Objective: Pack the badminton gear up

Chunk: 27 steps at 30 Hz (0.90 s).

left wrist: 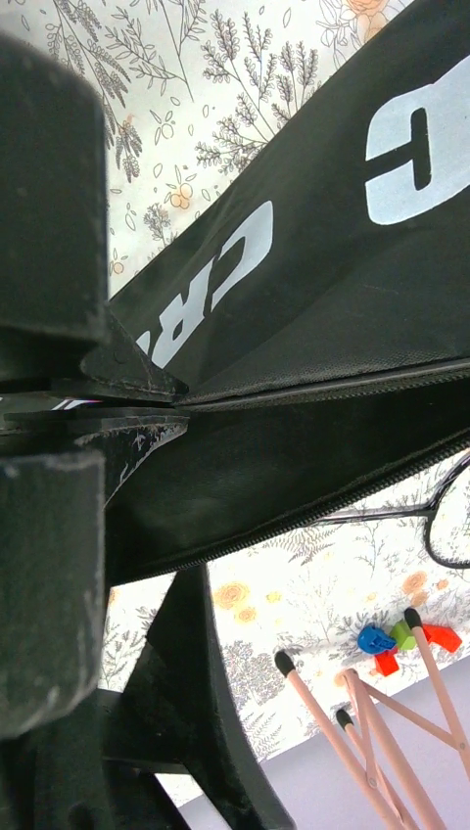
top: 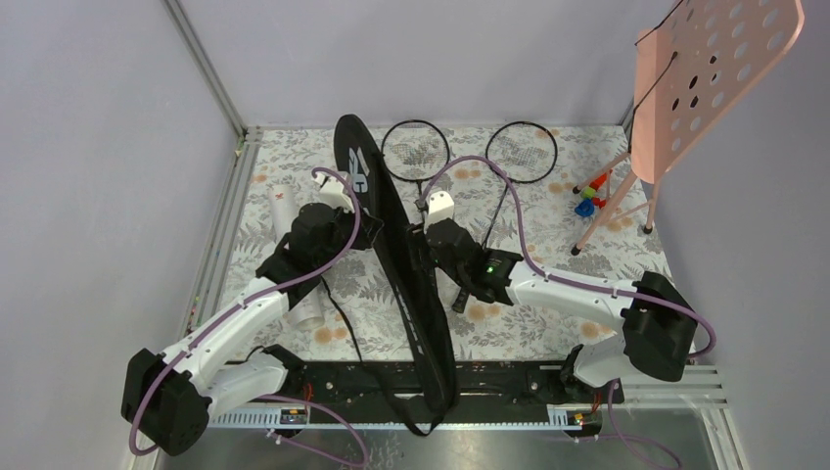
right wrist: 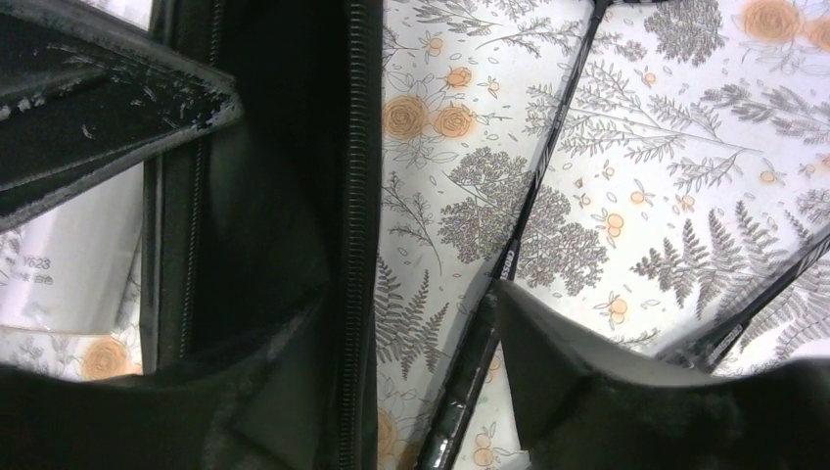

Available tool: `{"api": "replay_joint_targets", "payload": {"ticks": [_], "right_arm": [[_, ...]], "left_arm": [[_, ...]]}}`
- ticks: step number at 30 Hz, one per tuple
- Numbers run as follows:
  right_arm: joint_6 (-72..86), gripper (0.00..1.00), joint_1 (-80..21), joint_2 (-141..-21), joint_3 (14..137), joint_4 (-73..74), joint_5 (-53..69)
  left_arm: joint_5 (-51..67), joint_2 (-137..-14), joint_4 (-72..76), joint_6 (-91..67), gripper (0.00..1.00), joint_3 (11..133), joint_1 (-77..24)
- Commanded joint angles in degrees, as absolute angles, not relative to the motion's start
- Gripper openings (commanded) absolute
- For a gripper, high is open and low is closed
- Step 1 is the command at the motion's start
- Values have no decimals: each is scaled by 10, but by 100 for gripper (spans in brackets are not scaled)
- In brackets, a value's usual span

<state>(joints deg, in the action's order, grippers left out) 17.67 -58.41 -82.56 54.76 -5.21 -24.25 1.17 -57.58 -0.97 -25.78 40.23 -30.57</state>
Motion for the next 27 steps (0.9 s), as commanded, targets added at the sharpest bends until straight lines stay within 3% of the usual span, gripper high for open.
{"api": "replay_joint_targets", "payload": {"ticks": [1,2,4,5,10,13,18,27], "right_arm": [[180,47,-587,-832,547,-76,-220],[177,24,-587,-830,546,-81,-211],[167,2,-587,-828,553,-84,-196],[166,0,-587,-828,561,-80,-198],[163,0,-588,-846,630,-23,-245],[166,0,-587,-863,671,12,-267],[189,0,-588,-879,702,28,-275],[221,0,-590,-871,697,18,-308]], "left_arm": [[32,-562,18,-237,0,433,-303],[27,-563,17,-237,0,432,-303],[8,-566,11,-247,0,432,-303],[3,-569,8,-254,4,433,-302],[7,-603,-23,-283,68,453,-301],[32,-626,-37,-298,89,463,-302],[75,-651,-28,-316,95,456,-304],[35,-694,-65,-344,97,457,-335]]}}
